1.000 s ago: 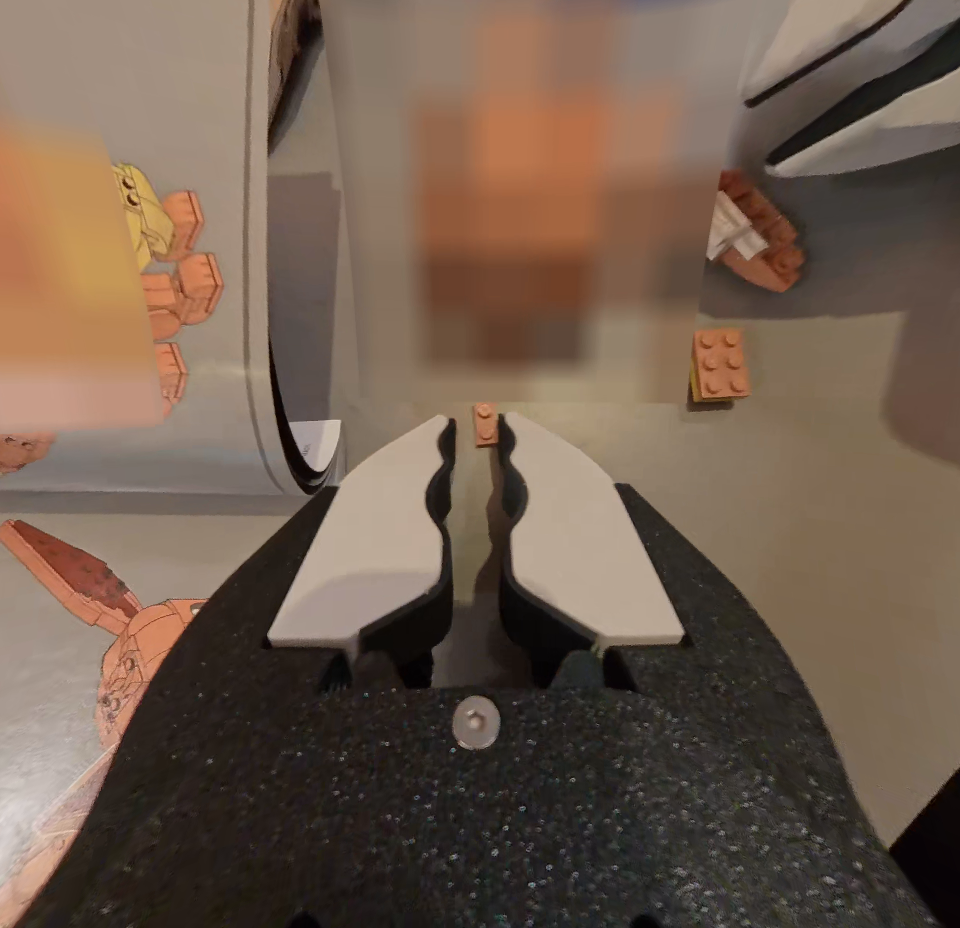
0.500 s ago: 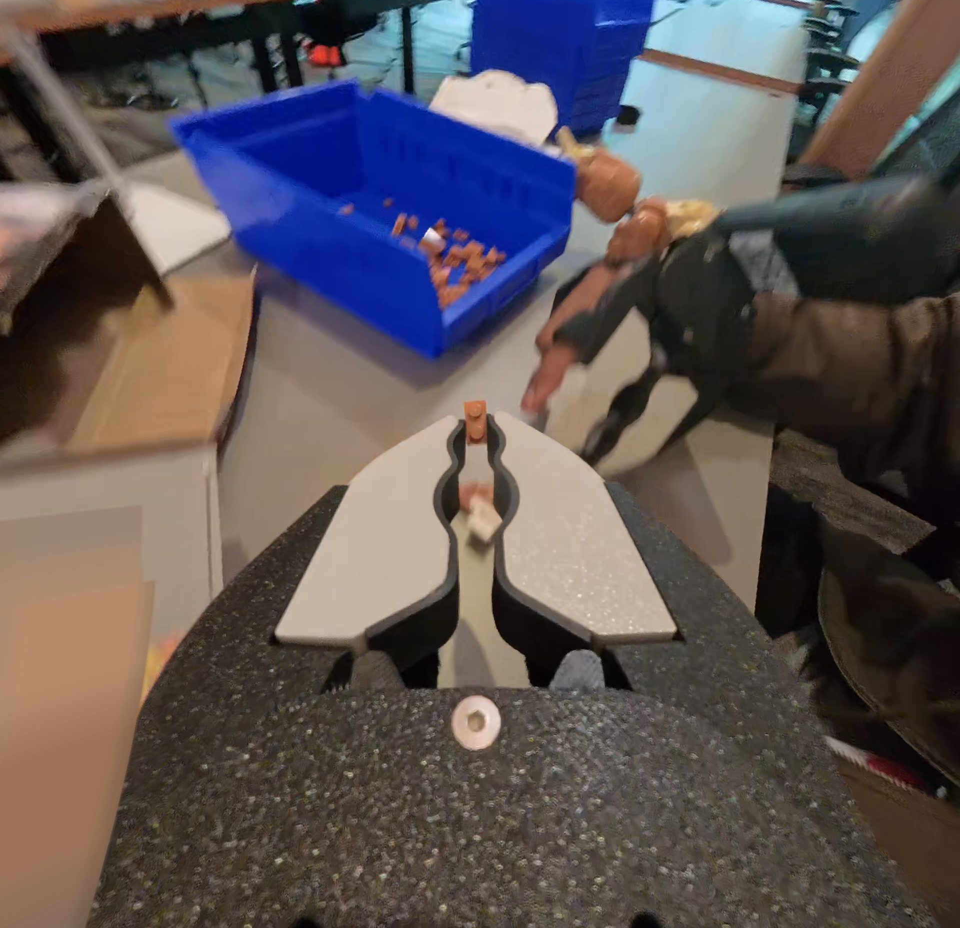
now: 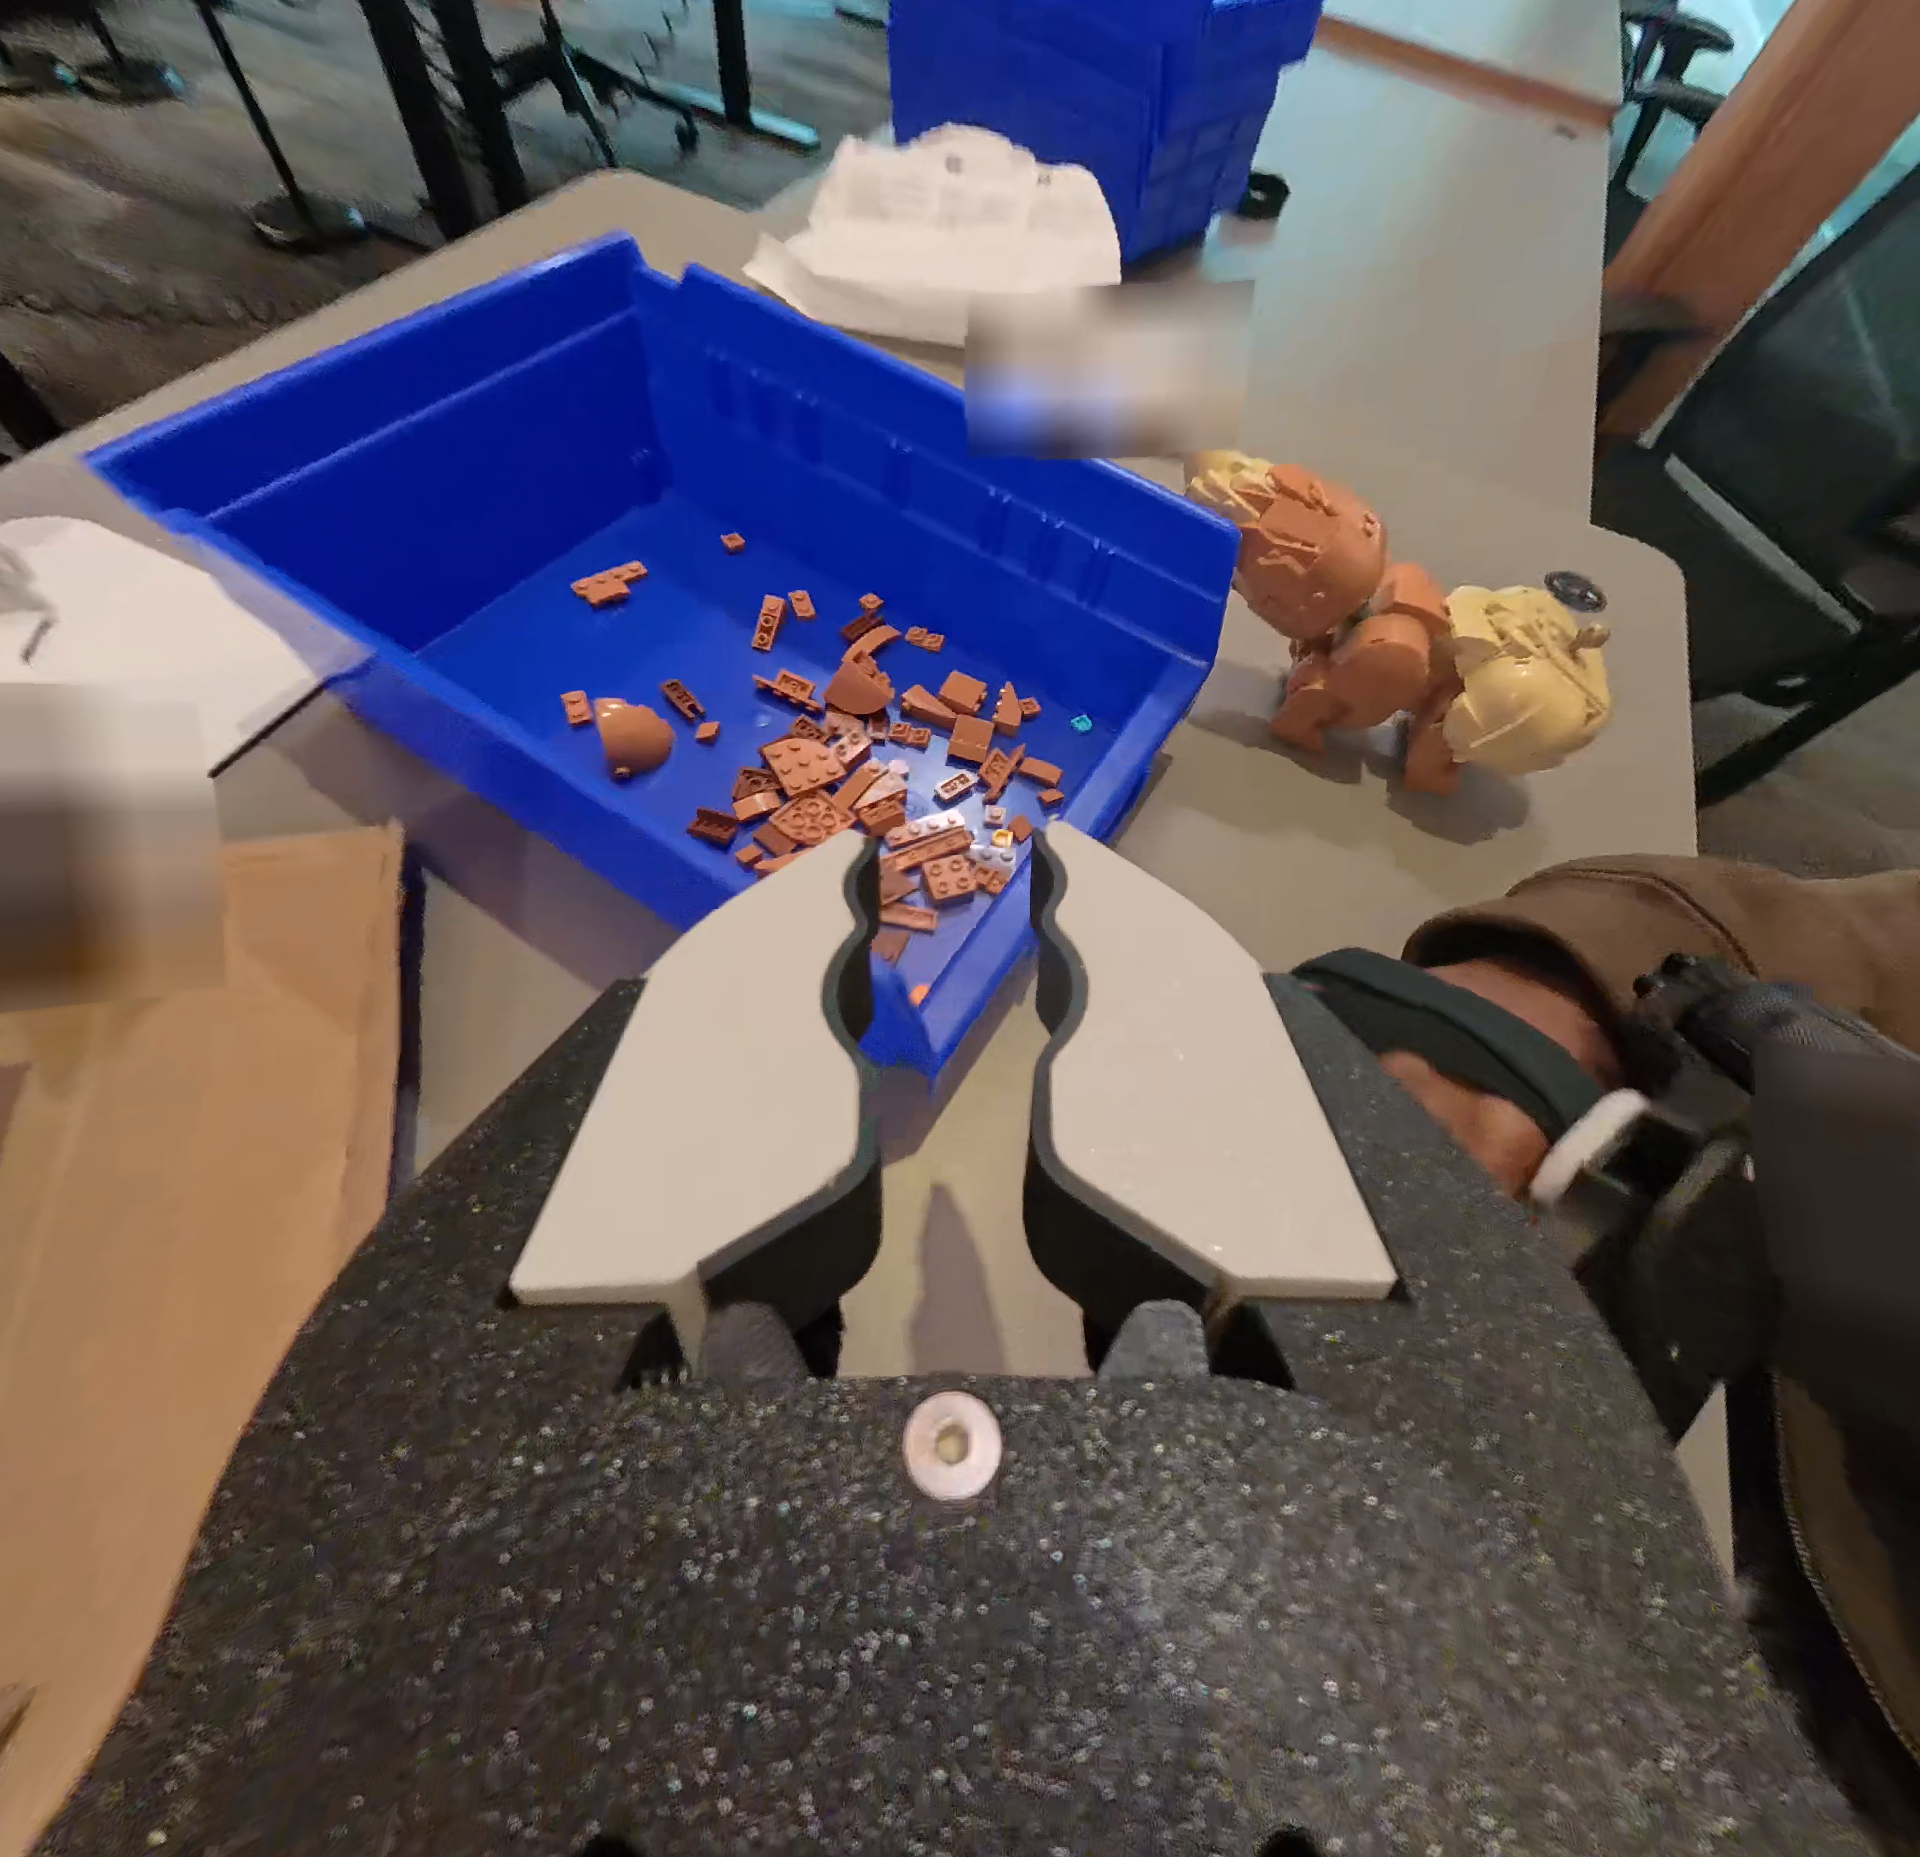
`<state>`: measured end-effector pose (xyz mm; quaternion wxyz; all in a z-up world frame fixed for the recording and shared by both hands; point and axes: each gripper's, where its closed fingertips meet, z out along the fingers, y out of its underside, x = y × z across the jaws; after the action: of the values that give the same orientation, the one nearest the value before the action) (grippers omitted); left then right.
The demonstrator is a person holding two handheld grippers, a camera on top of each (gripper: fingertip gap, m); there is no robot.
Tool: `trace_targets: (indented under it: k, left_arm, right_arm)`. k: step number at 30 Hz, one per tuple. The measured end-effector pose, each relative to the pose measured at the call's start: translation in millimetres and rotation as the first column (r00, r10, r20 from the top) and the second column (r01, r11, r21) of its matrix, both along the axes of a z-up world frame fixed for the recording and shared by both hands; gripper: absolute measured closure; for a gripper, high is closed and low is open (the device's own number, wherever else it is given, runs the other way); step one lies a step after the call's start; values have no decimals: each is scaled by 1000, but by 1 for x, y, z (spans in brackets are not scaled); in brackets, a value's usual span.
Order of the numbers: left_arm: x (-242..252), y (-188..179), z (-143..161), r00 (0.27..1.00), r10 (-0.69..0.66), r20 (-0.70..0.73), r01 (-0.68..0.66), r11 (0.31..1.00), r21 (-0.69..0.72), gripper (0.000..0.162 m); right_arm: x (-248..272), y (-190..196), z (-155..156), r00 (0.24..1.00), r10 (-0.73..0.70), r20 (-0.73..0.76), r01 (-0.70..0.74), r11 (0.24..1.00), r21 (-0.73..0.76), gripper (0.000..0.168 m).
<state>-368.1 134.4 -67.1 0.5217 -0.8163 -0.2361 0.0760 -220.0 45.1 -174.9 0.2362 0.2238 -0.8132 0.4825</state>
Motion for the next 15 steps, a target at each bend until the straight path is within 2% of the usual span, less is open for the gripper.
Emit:
trace_targets:
  k: [4,6,11,15]
  left_arm:
    - [33,-52,6,997,32,-75,-28,998,62,134]
    - [59,-79,-3,997,31,-76,-25,997,71,134]
    - [126,-134,-65,997,11,77,-4,996,-89,136]
    - [150,-159,-116,992,25,126,12,958,-285,134]
  right_arm:
    - [0,-2,-5,1000,-6,-4,6,999,32,157]
    - [0,-3,-9,1000,-18,12,17,999,51,157]
    - [0,-13,-6,993,-59,107,55,998,44,154]
    - [-4,-21,-1,981,-92,171,90,996,16,150]
